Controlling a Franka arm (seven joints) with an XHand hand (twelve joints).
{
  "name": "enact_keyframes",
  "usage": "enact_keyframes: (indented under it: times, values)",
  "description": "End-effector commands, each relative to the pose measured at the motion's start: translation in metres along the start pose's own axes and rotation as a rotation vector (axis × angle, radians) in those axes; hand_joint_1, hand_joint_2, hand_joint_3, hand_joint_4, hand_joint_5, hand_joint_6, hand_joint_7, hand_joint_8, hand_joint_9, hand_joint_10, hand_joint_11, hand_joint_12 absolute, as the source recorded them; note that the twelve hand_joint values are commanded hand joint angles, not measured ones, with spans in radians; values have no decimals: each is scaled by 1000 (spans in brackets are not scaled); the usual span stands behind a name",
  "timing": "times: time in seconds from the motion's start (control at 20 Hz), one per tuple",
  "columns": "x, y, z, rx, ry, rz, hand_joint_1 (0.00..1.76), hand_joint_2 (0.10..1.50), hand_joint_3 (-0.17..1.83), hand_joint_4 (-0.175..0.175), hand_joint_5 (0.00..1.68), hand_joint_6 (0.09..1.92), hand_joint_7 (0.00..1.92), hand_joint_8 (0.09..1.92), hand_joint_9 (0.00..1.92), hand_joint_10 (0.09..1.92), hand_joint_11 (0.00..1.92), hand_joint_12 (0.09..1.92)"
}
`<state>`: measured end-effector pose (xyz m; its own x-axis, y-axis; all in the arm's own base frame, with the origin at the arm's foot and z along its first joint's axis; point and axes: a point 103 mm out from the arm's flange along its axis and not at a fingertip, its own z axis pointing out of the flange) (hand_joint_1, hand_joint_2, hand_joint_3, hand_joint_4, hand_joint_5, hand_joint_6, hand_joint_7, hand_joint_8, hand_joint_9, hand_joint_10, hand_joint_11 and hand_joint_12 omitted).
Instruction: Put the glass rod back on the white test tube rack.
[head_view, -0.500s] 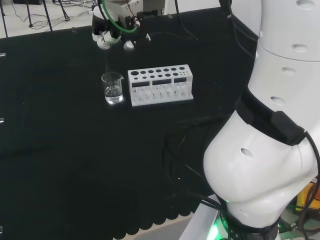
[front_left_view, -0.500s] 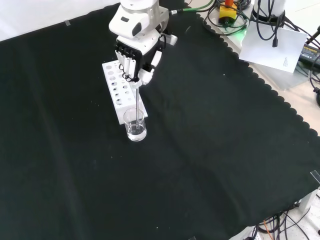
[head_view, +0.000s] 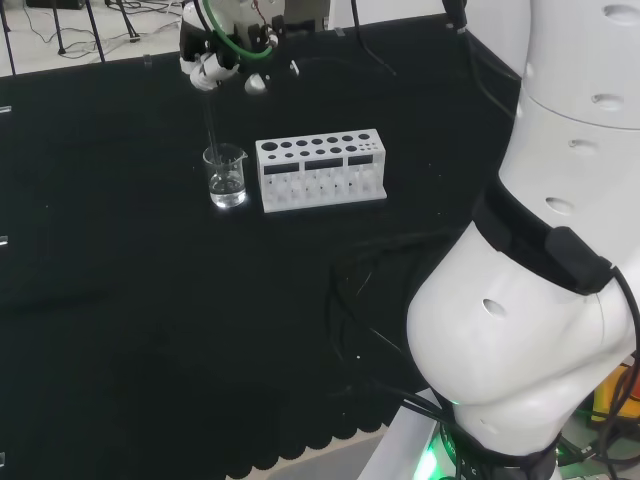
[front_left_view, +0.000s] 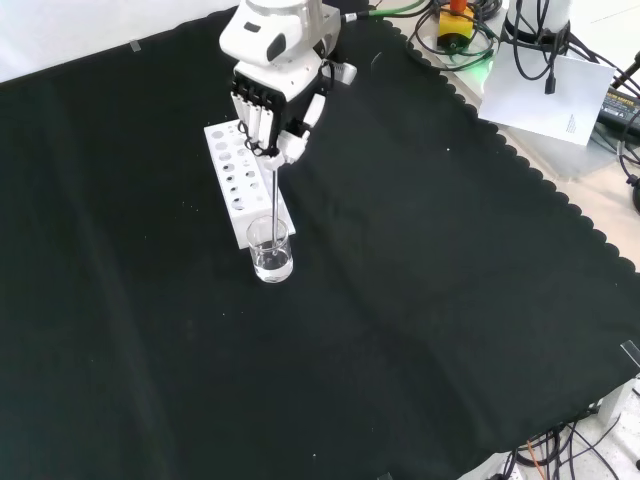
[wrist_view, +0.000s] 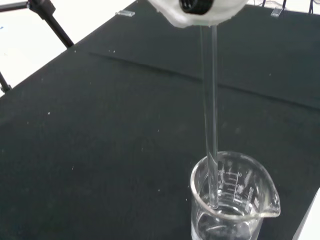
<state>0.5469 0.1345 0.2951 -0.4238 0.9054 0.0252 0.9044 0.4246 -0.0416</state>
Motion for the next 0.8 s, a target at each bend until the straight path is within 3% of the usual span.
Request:
enact_keyframes:
  times: [0.05,0.45,0.8]
  values:
    - [-5,-9,-23,-24,9,21,1313,1043,-44,-175,1155,448,1247,857,1536,898,1635,507]
    - [-14,-31,-61,-66,15,58,1313,1044,-45,-175,1158,441,1245,862,1536,898,1635,506]
    - [-41,-46,-78,-86,9,114,1313,1045,-47,-175,1159,438,1244,864,1536,897,1636,505]
